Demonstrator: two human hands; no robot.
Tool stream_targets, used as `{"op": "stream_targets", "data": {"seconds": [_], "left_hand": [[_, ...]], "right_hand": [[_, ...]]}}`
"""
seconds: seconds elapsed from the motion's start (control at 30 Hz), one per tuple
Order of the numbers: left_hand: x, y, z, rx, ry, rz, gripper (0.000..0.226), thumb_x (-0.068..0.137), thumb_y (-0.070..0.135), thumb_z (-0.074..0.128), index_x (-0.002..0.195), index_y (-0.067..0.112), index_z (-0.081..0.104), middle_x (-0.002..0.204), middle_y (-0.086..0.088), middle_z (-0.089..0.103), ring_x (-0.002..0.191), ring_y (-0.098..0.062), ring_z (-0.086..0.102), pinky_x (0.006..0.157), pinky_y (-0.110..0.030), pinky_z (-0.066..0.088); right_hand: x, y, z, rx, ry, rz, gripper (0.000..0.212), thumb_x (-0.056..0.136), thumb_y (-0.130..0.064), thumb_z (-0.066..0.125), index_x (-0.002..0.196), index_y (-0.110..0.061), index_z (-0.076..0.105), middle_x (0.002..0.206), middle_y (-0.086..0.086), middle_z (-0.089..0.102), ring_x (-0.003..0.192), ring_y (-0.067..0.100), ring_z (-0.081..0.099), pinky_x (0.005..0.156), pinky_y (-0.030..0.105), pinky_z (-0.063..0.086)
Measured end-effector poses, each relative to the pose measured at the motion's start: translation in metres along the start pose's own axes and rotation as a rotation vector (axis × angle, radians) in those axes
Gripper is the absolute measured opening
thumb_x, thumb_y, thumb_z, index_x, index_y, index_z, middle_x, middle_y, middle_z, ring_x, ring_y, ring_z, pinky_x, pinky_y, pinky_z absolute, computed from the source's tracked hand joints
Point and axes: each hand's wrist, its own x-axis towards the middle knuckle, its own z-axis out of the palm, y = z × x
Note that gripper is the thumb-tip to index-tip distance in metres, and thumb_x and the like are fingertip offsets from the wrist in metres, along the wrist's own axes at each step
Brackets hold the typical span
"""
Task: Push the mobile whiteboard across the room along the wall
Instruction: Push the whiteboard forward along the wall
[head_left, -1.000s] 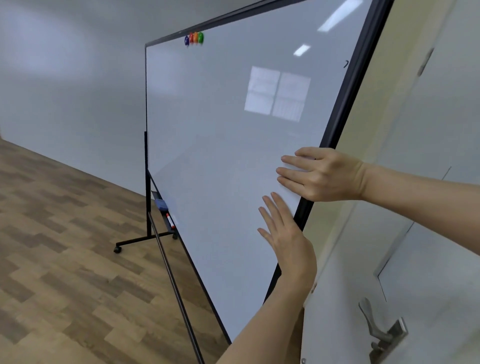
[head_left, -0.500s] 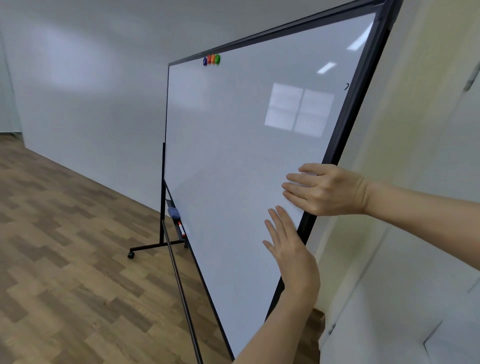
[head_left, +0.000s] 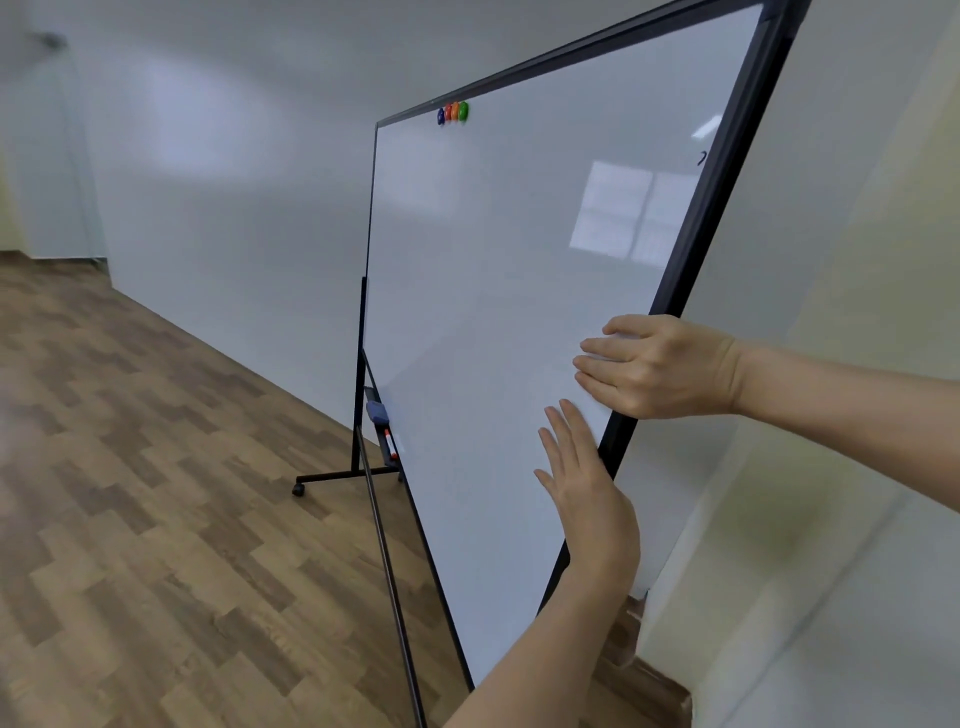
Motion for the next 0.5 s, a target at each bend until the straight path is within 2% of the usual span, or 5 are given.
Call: {"op": "stream_targets", "data": {"seconds": [0.1,0.2,0.43,0.5], "left_hand": [[0.027,-0.001,0.023,-0.035,0.016,-0.008,0.124,0.078,-0.031,0.029,0.117,0.057,-0.049,0.160,0.009,-0.017,0.146,-0.012,-0.018,0.119,-0.042,-0.001],[0.050,-0.003,0.042,-0.067,0.009,-0.032,0.116,0.077,-0.032,0.028,0.128,0.047,-0.039,0.164,0.006,-0.012,0.144,-0.009,-0.019,0.118,-0.042,-0.003],[0.076,-0.004,0.068,-0.094,-0.018,-0.048,0.107,0.075,-0.033,0.028,0.146,0.029,-0.023,0.163,0.004,-0.016,0.149,-0.019,-0.019,0.120,-0.045,-0.004],[0.083,-0.008,0.076,-0.082,-0.027,-0.050,0.112,0.074,-0.033,0.027,0.142,0.034,-0.032,0.163,0.005,-0.020,0.148,-0.020,-0.021,0.119,-0.045,-0.006]], "right_hand": [[-0.012,0.009,0.037,-0.007,0.006,-0.008,0.030,0.094,0.005,0.054,0.070,-0.011,0.062,0.070,0.002,0.065,0.066,0.024,0.061,0.069,0.035,0.056],[-0.021,0.015,0.065,-0.003,0.011,-0.016,0.030,0.093,0.004,0.055,0.068,-0.012,0.061,0.069,0.002,0.063,0.067,0.024,0.061,0.071,0.035,0.056],[-0.034,0.022,0.094,0.031,0.030,-0.010,0.029,0.095,0.003,0.056,0.071,-0.010,0.065,0.073,0.003,0.068,0.079,0.025,0.068,0.077,0.034,0.058],[-0.038,0.023,0.099,0.050,0.041,0.007,0.029,0.096,0.002,0.057,0.073,-0.010,0.069,0.076,0.004,0.071,0.085,0.025,0.070,0.079,0.034,0.060]]}}
